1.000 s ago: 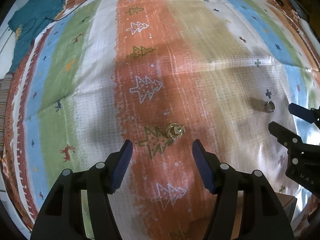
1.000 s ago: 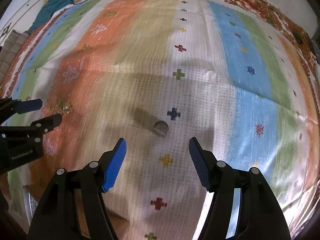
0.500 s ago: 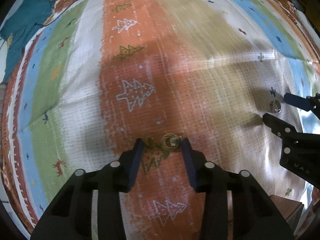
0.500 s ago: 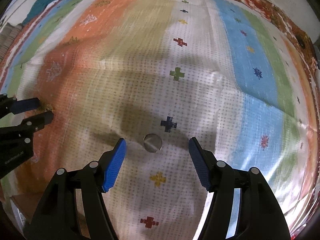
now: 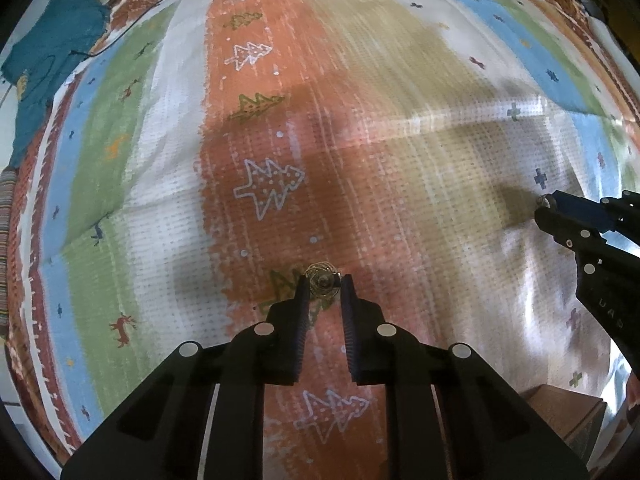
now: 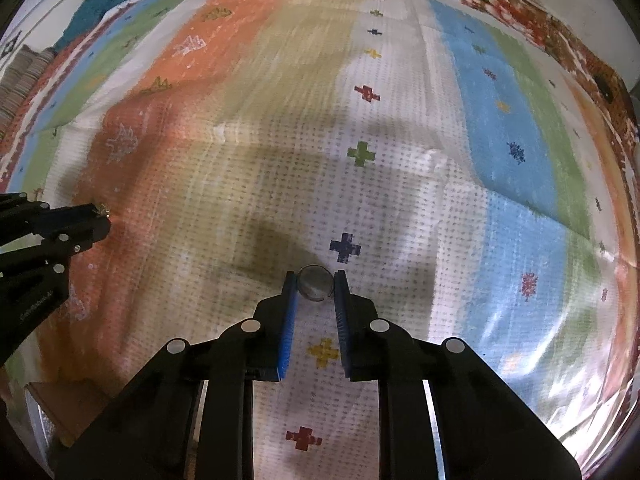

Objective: Organize jewelry
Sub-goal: 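Carry the gold ring with the left tool while the right tool carries the silver ring to the tin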

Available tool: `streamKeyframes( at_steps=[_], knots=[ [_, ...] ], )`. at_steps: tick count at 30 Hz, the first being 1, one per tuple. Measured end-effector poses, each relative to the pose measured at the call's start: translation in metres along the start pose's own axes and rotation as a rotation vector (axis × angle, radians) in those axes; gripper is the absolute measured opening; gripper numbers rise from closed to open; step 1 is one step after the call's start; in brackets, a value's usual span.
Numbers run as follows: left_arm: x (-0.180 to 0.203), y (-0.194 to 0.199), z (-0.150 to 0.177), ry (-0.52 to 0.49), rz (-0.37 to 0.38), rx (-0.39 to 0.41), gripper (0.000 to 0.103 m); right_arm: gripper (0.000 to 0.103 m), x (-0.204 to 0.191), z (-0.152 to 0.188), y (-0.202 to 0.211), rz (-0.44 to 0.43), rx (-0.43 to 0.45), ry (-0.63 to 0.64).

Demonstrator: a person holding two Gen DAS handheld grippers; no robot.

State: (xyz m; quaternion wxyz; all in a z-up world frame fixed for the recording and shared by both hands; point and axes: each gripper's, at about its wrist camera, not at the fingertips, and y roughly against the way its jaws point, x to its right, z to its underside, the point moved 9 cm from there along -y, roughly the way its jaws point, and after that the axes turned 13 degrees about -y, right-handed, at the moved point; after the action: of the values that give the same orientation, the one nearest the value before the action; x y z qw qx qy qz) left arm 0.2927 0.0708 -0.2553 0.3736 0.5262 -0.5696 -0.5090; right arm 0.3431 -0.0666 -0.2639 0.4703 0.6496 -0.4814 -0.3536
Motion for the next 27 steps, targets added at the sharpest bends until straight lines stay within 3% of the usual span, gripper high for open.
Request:
streamKeyframes(
  at_steps=[9,27],
  knots=[
    [0.001,0.025,0.008,0.021,0.011,0.038,0.015,0.019,-0.003,0.01,0.028,-0.016,0.054,0.001],
    [0.016,0.1,0.024,0.036,0.043,0.192,0.015,0.019,-0.018,0.03,0.089,-0.064,0.163,0.015]
  ],
)
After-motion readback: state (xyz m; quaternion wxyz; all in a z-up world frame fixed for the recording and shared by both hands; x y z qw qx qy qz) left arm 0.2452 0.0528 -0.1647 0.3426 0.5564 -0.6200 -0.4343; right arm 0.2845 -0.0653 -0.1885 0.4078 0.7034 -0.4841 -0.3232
